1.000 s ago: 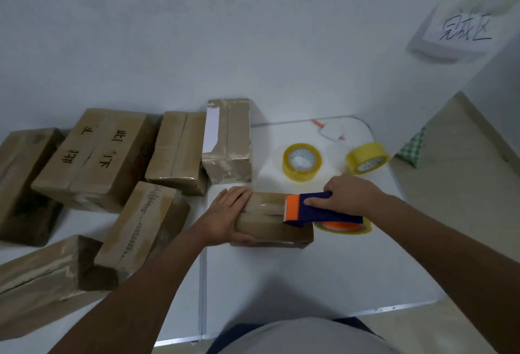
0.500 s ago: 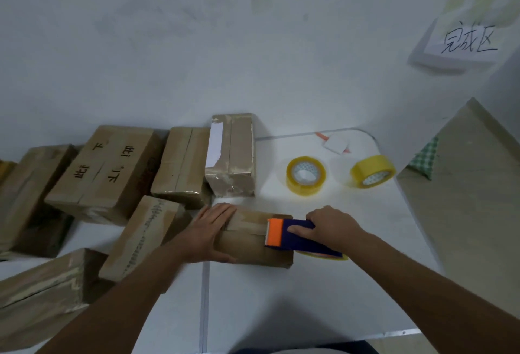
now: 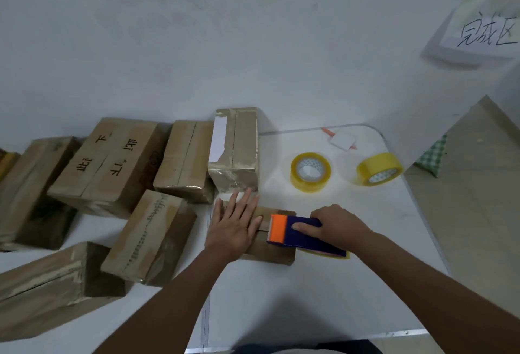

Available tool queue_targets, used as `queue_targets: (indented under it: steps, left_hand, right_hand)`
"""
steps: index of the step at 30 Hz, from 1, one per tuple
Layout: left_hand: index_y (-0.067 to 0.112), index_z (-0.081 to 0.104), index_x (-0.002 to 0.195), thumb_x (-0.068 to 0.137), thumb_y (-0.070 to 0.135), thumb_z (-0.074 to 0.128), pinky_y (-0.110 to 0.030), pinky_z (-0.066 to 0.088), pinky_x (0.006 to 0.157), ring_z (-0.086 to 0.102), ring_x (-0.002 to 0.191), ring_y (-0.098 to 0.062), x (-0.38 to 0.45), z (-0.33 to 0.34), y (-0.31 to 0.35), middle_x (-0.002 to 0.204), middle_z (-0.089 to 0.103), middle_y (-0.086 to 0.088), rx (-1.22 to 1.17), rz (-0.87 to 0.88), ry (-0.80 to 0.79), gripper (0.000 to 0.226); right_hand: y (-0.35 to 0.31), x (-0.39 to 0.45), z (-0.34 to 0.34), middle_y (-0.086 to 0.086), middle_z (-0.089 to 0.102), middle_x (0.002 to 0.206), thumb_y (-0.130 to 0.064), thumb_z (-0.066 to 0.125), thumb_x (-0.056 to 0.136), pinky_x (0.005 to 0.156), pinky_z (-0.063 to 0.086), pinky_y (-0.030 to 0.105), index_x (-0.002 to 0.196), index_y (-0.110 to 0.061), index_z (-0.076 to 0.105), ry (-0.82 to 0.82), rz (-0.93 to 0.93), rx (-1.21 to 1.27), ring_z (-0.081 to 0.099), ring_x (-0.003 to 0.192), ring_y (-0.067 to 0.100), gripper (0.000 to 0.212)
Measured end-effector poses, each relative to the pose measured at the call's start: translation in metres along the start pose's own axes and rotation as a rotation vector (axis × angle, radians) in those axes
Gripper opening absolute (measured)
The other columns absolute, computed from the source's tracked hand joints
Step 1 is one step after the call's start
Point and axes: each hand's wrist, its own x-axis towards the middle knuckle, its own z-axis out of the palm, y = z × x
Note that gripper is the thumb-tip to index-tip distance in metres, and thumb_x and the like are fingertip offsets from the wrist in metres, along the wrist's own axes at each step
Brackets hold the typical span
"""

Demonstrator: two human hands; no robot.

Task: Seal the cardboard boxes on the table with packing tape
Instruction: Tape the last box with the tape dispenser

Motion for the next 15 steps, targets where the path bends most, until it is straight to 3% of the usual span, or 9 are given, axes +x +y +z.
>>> queue_targets:
  steps: [3,8,15]
  left_hand:
    - [0.032,-0.007,0.156,0.096,0.062,-0.013,-0.052,-0.003,0.122,-0.014,0.152,-0.017,0.001,0.000,0.001,0.164,-0.010,0.007,0.021,0.012,0.018,0.067]
    - [0.030,0.011,0.158,0.102,0.058,0.001,-0.055,0.010,0.121,0.005,0.153,-0.022,0.001,0.003,-0.001,0.166,0.013,0.002,0.026,-0.021,-0.017,0.064]
    - [0.028,0.016,0.158,0.103,0.054,0.008,-0.056,0.005,0.121,0.007,0.153,-0.026,0.002,-0.001,0.003,0.166,0.014,0.001,0.095,-0.012,0.011,0.061]
  right_hand:
    - [0.013,-0.007,-0.001,-0.001,0.064,0.077,-0.076,0.041,0.086,0.069,0.049,0.031,0.084,-0.020,0.064,0.028,0.000,0.026,0.060,0.070,0.014,0.060]
    - [0.044,-0.016,-0.002,-0.001,0.064,0.073,-0.072,0.044,0.087,0.067,0.048,0.031,0.079,-0.021,0.064,0.033,0.028,0.036,0.059,0.067,0.013,0.056]
    - [0.051,-0.015,0.006,0.001,0.067,0.078,-0.067,0.045,0.091,0.067,0.048,0.029,0.085,-0.017,0.066,0.008,-0.002,0.094,0.061,0.068,0.014,0.054]
